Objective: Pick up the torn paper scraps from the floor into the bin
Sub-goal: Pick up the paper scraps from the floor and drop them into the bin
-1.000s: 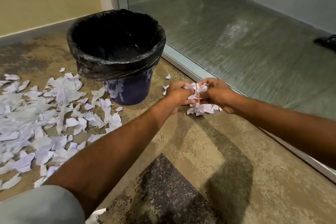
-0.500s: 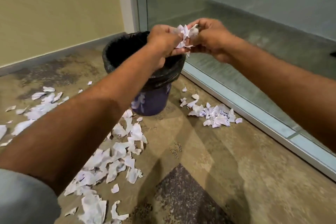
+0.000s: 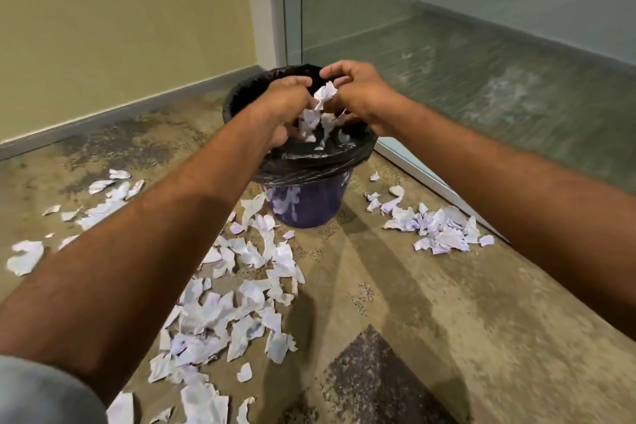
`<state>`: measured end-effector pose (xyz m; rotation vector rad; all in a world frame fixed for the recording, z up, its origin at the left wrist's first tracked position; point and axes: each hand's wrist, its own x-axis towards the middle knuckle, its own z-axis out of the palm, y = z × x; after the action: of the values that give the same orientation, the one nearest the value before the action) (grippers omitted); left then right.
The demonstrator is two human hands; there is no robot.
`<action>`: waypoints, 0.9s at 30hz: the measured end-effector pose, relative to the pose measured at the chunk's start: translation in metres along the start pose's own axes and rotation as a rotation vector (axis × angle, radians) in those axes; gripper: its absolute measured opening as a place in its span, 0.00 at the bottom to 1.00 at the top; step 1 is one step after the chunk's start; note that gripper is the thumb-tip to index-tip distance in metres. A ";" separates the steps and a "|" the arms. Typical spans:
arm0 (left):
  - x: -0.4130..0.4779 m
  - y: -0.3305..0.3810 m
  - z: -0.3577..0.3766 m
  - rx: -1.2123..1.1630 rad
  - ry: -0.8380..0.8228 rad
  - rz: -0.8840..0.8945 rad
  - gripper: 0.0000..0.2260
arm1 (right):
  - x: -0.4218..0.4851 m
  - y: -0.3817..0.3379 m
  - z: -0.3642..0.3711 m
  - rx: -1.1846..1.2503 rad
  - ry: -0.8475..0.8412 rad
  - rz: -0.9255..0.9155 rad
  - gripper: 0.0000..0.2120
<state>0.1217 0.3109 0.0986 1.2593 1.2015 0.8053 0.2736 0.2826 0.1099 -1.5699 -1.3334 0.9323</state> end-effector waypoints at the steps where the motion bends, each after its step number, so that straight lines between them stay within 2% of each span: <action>1: -0.001 0.001 0.000 0.007 0.007 -0.002 0.24 | 0.000 0.000 -0.001 -0.023 0.005 -0.004 0.27; 4: -0.006 0.003 0.003 -0.007 0.013 -0.008 0.19 | 0.002 -0.001 -0.008 -0.039 0.072 -0.026 0.23; 9: -0.012 0.013 0.022 -0.016 0.268 0.088 0.14 | -0.009 -0.001 -0.035 0.019 0.205 -0.053 0.15; 11: -0.017 0.018 0.034 -0.064 0.287 0.138 0.12 | -0.023 0.002 -0.054 -0.001 0.210 -0.048 0.13; 17: -0.048 0.028 0.104 -0.092 -0.069 0.297 0.10 | -0.066 0.038 -0.126 -0.078 0.212 0.065 0.09; 22: -0.053 -0.003 0.162 0.084 -0.310 0.273 0.04 | -0.089 0.107 -0.180 -0.168 0.172 0.188 0.09; 27: -0.042 -0.066 0.190 0.369 -0.346 0.269 0.04 | -0.096 0.192 -0.209 -0.265 0.120 0.335 0.10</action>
<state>0.2836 0.2086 0.0242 1.8098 0.9332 0.5356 0.5198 0.1463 0.0066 -2.0666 -1.1657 0.8674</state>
